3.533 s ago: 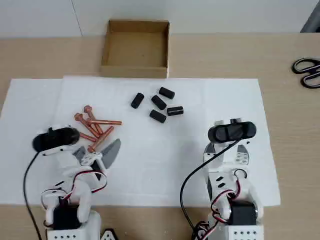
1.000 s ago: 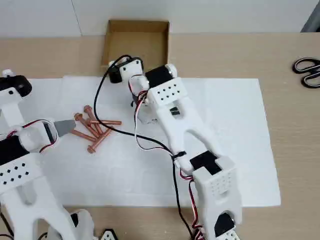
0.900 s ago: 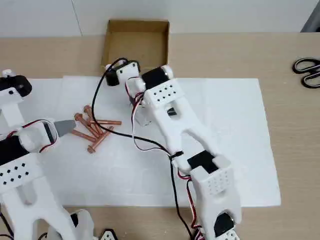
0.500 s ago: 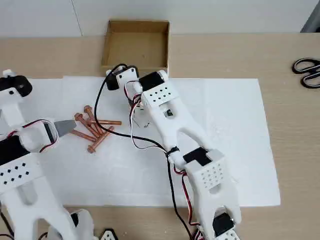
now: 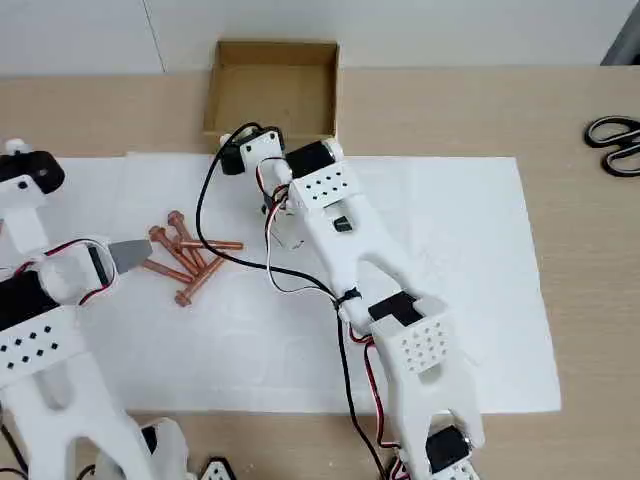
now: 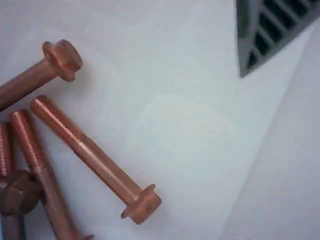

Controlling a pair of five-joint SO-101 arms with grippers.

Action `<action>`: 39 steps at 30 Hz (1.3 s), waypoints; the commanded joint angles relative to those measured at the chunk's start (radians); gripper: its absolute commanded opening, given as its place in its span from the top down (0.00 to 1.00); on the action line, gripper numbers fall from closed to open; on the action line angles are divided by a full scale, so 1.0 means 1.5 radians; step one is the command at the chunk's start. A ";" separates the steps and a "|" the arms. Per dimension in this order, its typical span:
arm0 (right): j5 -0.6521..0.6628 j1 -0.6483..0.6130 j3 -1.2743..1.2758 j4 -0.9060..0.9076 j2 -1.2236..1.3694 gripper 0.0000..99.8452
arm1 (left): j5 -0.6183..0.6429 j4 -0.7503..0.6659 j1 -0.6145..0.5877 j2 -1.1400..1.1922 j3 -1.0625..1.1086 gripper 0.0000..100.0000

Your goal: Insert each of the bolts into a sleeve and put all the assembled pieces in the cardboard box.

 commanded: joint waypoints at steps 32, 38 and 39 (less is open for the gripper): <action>0.024 0.012 -0.009 -0.019 0.064 1.00 | -0.002 0.002 -0.004 -0.002 -0.008 0.62; 0.024 0.012 -0.031 0.027 0.034 1.00 | -0.002 0.002 -0.004 -0.002 -0.008 0.62; 0.024 0.012 -0.042 0.036 0.025 1.00 | -0.002 0.002 -0.004 -0.002 -0.008 0.62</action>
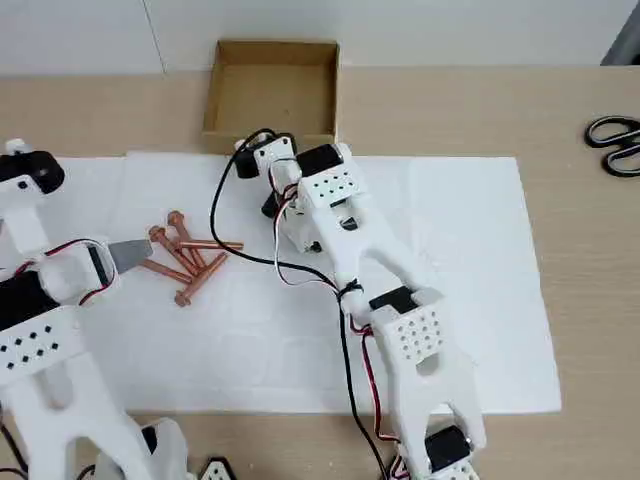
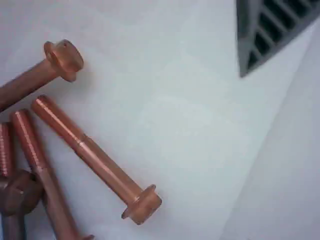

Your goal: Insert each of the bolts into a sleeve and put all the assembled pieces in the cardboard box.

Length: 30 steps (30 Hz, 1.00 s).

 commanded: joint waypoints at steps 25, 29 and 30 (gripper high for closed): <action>-0.063 0.207 0.276 0.094 -0.356 0.99 | -0.019 0.004 -0.002 -0.006 0.016 0.62; -0.064 0.220 0.339 0.068 -0.354 0.99 | -0.018 0.004 -0.001 -0.006 0.015 0.62; -0.064 0.218 0.357 0.049 -0.354 0.99 | -0.018 0.004 -0.001 -0.006 0.015 0.62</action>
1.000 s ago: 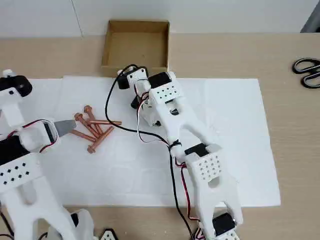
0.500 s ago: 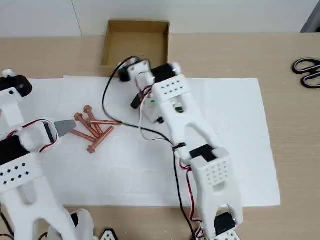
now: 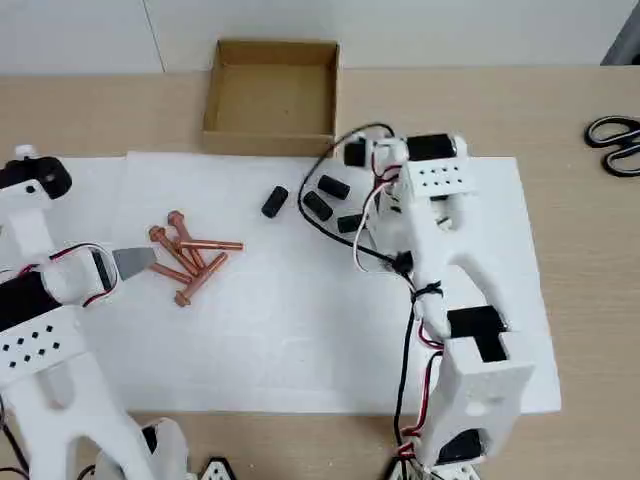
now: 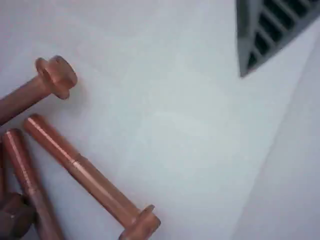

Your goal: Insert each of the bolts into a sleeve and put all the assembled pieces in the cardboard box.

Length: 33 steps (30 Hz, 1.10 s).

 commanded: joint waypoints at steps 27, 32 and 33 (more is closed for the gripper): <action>-0.035 -0.012 0.109 -0.165 0.044 0.93 | -0.002 0.002 -0.001 -0.004 -0.004 0.62; -0.015 -0.012 0.109 -0.163 0.043 0.98 | -0.002 0.000 -0.001 -0.003 -0.004 0.62; -0.012 -0.012 0.109 -0.160 0.040 0.99 | -0.002 0.000 -0.001 -0.003 -0.004 0.62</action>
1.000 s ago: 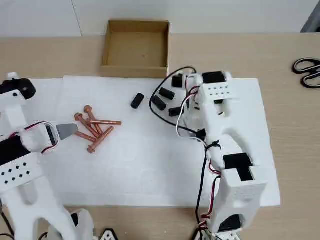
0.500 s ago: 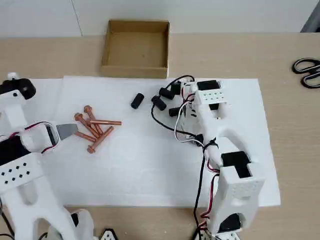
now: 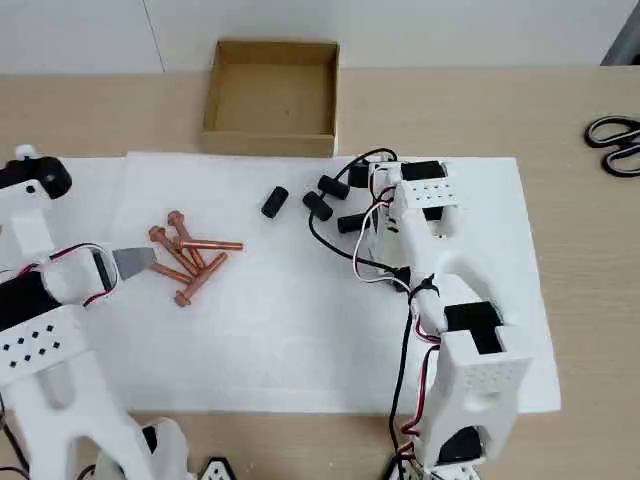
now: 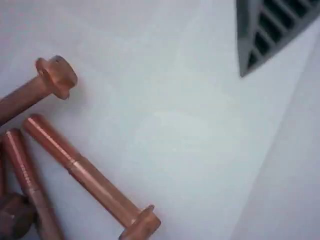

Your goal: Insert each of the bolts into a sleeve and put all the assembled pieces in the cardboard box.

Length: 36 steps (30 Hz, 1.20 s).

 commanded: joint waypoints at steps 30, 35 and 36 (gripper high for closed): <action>0.019 -0.005 -0.036 0.069 -0.150 1.00 | 0.072 0.113 0.113 0.413 -0.388 0.62; 0.019 -0.005 -0.036 0.068 -0.150 1.00 | 0.075 0.105 0.176 0.443 -0.390 0.62; 0.019 -0.005 -0.036 0.068 -0.150 1.00 | 0.083 0.097 0.186 0.446 -0.390 0.62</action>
